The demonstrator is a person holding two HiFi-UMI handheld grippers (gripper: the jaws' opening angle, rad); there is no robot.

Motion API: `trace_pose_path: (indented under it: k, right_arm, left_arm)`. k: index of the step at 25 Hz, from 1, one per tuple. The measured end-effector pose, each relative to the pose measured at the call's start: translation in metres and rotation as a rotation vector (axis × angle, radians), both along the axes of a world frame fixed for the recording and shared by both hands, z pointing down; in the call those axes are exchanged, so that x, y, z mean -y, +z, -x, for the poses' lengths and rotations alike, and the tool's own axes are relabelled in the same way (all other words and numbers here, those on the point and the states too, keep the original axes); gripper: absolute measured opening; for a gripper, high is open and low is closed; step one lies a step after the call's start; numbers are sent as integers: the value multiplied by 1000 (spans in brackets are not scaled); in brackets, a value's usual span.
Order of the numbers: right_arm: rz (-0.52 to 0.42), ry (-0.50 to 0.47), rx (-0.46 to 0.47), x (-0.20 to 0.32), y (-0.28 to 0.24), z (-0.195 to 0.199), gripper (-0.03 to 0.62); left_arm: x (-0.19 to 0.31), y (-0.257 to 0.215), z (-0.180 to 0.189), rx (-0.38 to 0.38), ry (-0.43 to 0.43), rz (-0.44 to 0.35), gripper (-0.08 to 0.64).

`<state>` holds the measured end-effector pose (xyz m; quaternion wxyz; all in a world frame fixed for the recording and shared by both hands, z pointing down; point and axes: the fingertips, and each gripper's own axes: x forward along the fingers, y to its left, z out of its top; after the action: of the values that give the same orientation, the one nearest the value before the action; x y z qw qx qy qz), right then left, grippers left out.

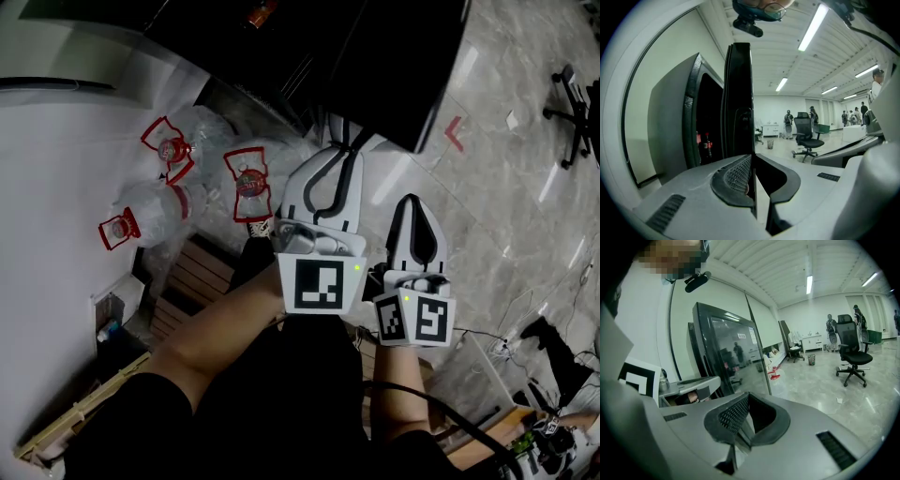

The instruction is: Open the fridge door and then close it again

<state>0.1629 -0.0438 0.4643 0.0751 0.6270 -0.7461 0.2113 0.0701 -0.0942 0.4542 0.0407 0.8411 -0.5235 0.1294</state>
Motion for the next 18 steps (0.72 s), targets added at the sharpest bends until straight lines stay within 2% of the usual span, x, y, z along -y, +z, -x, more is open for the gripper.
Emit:
trace_pose_path:
  k: [4, 9, 14, 18]
  right_arm:
    - [-4, 57, -27, -13, -1, -31, 15]
    - [2, 132, -25, -34, -2, -69, 15]
    - [-4, 165, -18, -43, -8, -89, 15]
    - [-13, 167, -14, -45, -13, -92, 15]
  left_arm:
    - [-8, -4, -28, -24, -48, -49, 32]
    - [-15, -3, -50, -9, -87, -53, 32]
    - [-19, -5, -75, 30, -65, -71, 31]
    - [-20, -6, -82, 33, -53, -73, 29]
